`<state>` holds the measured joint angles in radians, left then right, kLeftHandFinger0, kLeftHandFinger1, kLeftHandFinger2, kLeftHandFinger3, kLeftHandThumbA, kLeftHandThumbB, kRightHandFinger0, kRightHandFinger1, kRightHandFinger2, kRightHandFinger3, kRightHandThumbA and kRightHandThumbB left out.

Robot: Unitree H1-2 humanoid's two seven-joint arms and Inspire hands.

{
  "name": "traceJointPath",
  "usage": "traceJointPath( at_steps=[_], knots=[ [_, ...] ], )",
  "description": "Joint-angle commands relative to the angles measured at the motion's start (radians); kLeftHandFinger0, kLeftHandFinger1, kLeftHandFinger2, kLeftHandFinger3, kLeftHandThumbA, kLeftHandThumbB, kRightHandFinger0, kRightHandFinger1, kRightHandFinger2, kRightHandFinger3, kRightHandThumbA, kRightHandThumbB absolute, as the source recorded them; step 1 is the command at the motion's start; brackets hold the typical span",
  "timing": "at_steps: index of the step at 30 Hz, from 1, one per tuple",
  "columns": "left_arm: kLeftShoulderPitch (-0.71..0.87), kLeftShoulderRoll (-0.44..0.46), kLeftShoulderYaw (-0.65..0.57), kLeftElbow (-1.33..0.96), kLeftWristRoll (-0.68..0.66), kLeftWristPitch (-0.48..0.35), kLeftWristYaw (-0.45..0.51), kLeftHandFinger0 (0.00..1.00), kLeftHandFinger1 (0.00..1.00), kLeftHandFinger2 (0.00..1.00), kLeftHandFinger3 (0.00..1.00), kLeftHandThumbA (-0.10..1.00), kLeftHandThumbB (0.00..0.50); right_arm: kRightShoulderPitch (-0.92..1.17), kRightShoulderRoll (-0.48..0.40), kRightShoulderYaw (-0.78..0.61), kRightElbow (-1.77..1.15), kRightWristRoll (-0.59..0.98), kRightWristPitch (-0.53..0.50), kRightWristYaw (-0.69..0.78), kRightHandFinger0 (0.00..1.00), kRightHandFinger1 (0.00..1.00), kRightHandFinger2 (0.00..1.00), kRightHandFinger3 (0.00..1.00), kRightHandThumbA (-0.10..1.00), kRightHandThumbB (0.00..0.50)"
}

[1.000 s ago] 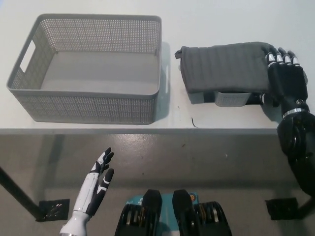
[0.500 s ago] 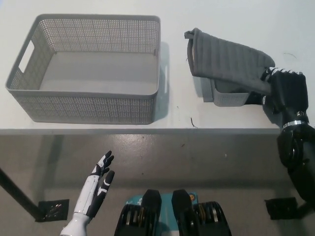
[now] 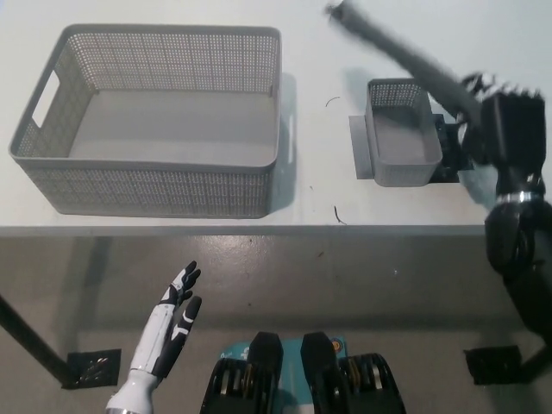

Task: Usethe right hand to pick up a oven gloves on top of a leveled container and place it into another larger container on the left side

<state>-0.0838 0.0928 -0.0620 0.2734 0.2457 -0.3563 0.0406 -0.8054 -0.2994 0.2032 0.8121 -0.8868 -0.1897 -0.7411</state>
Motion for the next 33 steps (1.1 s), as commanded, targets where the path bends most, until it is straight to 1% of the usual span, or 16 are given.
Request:
traceJointPath(
  at_steps=[1,2,4,6,9,12,13,14,16,18,21,24,27,29,30,33],
  knots=[
    [-0.034,0.005,0.003,-0.041,0.009,-0.043,0.022,1.0,1.0,1.0,1.0,1.0,0.083,-0.203,-0.082,-0.075,-0.173,0.071,-0.165,-0.18,0.0,0.13,0.54,0.66,-0.1,0.091],
    [-0.036,0.006,0.003,-0.036,0.007,-0.046,0.022,1.0,1.0,1.0,1.0,1.0,0.085,-0.206,-0.085,-0.083,-0.205,0.083,-0.166,-0.153,0.0,0.15,0.58,0.69,-0.1,0.075],
    [-0.038,0.007,0.003,-0.033,0.005,-0.047,0.02,1.0,1.0,1.0,1.0,1.0,0.089,-0.212,-0.085,-0.093,-0.253,0.098,-0.173,-0.117,0.0,0.16,0.61,0.73,-0.1,0.094],
    [-0.039,0.007,0.004,-0.033,0.006,-0.046,0.022,1.0,1.0,1.0,1.0,1.0,0.092,-0.213,-0.08,-0.089,-0.309,0.076,-0.141,-0.094,0.0,0.13,0.59,0.72,-0.1,0.078],
    [-0.038,0.007,0.005,-0.033,0.003,-0.048,0.021,1.0,1.0,1.0,1.0,1.0,0.092,-0.215,-0.064,-0.08,-0.359,0.087,-0.141,-0.05,0.0,0.14,0.62,0.69,-0.1,0.098],
    [-0.036,0.005,0.005,-0.032,0.007,-0.051,0.025,1.0,1.0,1.0,1.0,1.0,0.09,-0.217,-0.051,-0.054,-0.39,0.08,-0.132,-0.002,0.0,0.09,0.54,0.59,-0.1,0.14],
    [-0.035,0.005,0.004,-0.032,0.007,-0.05,0.024,1.0,1.0,1.0,1.0,1.0,0.09,-0.22,-0.037,-0.038,-0.39,0.065,-0.125,0.003,0.0,0.07,0.51,0.56,-0.1,0.13],
    [-0.034,0.004,0.004,-0.031,0.004,-0.051,0.022,1.0,1.0,1.0,1.0,1.0,0.088,-0.225,-0.032,-0.027,-0.38,0.061,-0.137,0.001,0.0,0.06,0.5,0.57,-0.1,0.129],
    [-0.035,0.005,0.003,-0.032,0.009,-0.049,0.023,1.0,1.0,1.0,1.0,1.0,0.089,-0.232,-0.006,-0.009,-0.377,0.055,-0.11,0.022,0.0,0.1,0.55,0.63,-0.1,0.168],
    [-0.035,0.007,0.003,-0.034,0.01,-0.046,0.023,1.0,1.0,1.0,1.0,1.0,0.091,-0.244,0.013,0.005,-0.358,0.056,-0.111,0.023,0.0,0.12,0.57,0.64,-0.1,0.184],
    [-0.034,0.008,0.005,-0.036,0.009,-0.042,0.021,1.0,1.0,1.0,1.0,1.0,0.101,-0.261,0.044,0.032,-0.344,0.055,-0.105,0.059,0.0,0.18,0.64,0.71,-0.1,0.158],
    [-0.033,0.007,0.003,-0.044,0.007,-0.032,0.016,1.0,1.0,1.0,1.0,1.0,0.105,-0.278,0.081,0.061,-0.328,0.058,-0.132,0.066,0.0,0.19,0.62,0.74,-0.1,0.17],
    [-0.033,0.008,0.003,-0.04,0.011,-0.04,0.02,1.0,1.0,1.0,1.0,1.0,0.103,-0.303,0.12,0.1,-0.302,0.027,-0.12,0.07,0.0,0.15,0.56,0.69,-0.1,0.151],
    [-0.027,0.006,0.002,-0.038,0.015,-0.041,0.023,1.0,1.0,1.0,1.0,1.0,0.106,-0.317,0.155,0.125,-0.283,0.013,-0.103,0.077,0.0,0.15,0.56,0.67,-0.1,0.173],
    [-0.026,0.006,0.001,-0.039,0.018,-0.04,0.024,1.0,1.0,1.0,1.0,1.0,0.108,-0.322,0.167,0.135,-0.271,0.006,-0.1,0.067,0.0,0.12,0.55,0.63,-0.1,0.177],
    [-0.022,0.007,0.0,-0.047,0.016,-0.036,0.019,1.0,1.0,1.0,1.0,1.0,0.105,-0.359,0.214,0.166,-0.207,-0.009,-0.093,0.041,0.0,0.11,0.54,0.61,-0.1,0.169]
  ],
)
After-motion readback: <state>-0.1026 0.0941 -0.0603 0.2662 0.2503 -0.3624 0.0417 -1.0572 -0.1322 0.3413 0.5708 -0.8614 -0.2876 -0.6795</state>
